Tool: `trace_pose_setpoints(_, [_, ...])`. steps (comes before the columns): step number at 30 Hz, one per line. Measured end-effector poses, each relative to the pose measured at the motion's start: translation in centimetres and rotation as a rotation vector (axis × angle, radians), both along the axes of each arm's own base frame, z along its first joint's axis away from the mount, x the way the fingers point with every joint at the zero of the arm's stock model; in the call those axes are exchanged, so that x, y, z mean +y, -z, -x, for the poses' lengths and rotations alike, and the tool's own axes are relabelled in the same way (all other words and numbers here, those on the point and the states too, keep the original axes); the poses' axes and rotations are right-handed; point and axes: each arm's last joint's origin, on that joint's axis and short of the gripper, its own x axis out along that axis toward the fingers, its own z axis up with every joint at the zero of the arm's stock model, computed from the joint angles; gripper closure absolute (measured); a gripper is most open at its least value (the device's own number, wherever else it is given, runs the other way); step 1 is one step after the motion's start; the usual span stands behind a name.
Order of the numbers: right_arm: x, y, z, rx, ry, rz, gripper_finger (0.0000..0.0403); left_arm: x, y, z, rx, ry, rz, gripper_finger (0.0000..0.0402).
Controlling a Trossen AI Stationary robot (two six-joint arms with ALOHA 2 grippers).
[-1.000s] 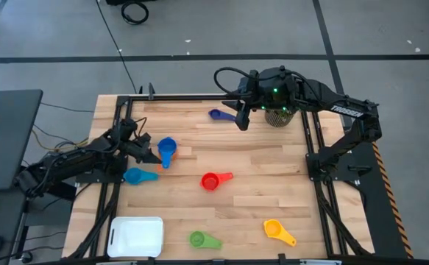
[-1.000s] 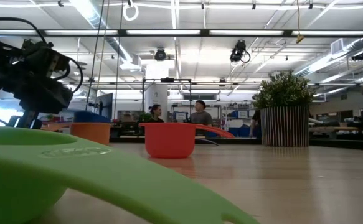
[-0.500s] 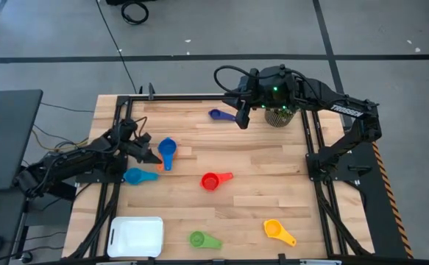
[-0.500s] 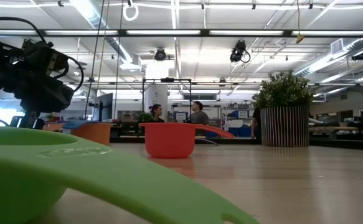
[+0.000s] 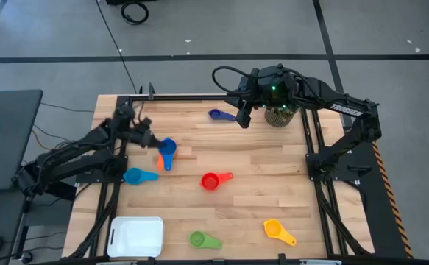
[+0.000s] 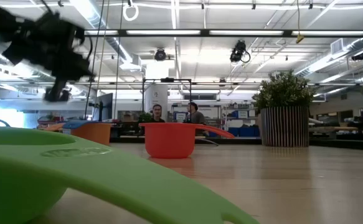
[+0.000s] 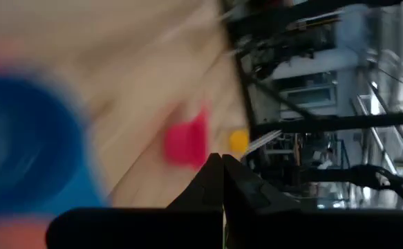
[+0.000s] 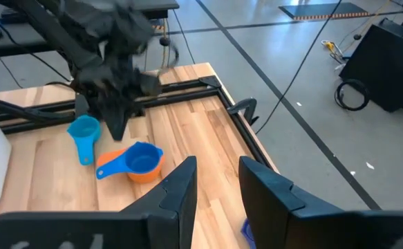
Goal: Nest measuring cups in basket
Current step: Stack the dark blue measuring cup into the orange measuring cup
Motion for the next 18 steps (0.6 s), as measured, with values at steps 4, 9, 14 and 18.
trace_pose_setpoints(4, [-0.3,0.0,0.0,0.008,-0.002,0.022,0.0288,0.4,-4.7,-0.2,0.018,-0.043,-0.189,0.0400])
trace_pose_setpoints(9, [-0.6,0.0,0.1,0.015,0.009,0.026,0.0288,-0.2,-9.9,1.8,0.332,-0.204,-0.412,0.0401])
trace_pose_setpoints(14, [-0.8,0.2,0.2,0.026,0.019,0.015,0.0288,-2.0,-11.4,4.1,0.619,-0.179,-0.295,0.0401])
trace_pose_setpoints(18, [-0.8,0.2,0.2,0.024,0.022,0.010,0.0288,-2.9,-9.4,4.6,0.768,-0.153,-0.163,0.0401])
